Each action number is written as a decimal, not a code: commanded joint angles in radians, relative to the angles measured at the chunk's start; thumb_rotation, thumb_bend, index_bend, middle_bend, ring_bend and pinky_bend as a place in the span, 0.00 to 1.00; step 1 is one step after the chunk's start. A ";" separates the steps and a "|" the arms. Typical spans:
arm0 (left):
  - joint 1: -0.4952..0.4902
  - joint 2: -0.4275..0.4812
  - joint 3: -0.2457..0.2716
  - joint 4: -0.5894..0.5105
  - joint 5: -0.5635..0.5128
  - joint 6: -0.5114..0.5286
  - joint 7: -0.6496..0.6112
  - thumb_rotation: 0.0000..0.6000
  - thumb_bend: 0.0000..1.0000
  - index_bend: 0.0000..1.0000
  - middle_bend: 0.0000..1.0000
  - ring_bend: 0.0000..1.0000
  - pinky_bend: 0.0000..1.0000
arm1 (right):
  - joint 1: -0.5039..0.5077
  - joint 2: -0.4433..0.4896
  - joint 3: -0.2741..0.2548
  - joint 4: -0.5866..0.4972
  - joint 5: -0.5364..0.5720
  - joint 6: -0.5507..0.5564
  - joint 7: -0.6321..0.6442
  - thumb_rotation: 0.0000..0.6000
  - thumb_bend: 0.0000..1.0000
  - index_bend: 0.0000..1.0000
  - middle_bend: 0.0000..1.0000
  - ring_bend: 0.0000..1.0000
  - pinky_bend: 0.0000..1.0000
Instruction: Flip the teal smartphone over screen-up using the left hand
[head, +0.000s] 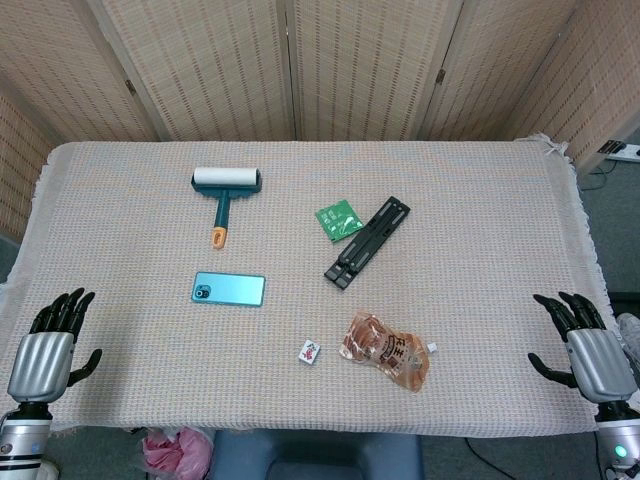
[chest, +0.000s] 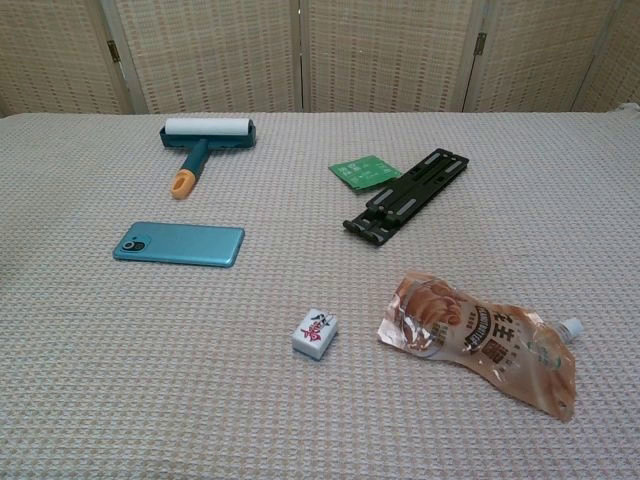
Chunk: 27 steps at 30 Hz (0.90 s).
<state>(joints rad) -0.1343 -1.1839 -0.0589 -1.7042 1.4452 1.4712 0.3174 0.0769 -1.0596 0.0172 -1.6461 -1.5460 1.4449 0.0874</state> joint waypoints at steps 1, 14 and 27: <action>-0.001 -0.004 -0.002 0.004 -0.001 -0.001 -0.002 1.00 0.32 0.10 0.08 0.09 0.18 | -0.002 0.000 0.000 -0.001 0.000 0.004 -0.001 1.00 0.17 0.14 0.20 0.08 0.08; -0.077 0.002 -0.030 0.011 0.062 -0.052 -0.013 1.00 0.32 0.12 0.09 0.09 0.18 | -0.011 0.012 0.005 -0.005 -0.013 0.033 -0.007 1.00 0.17 0.14 0.20 0.08 0.08; -0.310 -0.067 -0.069 0.062 -0.009 -0.397 0.012 1.00 0.32 0.17 0.12 0.09 0.18 | -0.021 0.014 0.002 0.002 -0.021 0.049 0.014 1.00 0.18 0.14 0.20 0.08 0.08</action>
<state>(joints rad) -0.3903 -1.2182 -0.1157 -1.6648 1.4821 1.1488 0.3156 0.0562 -1.0449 0.0193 -1.6449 -1.5667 1.4938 0.1012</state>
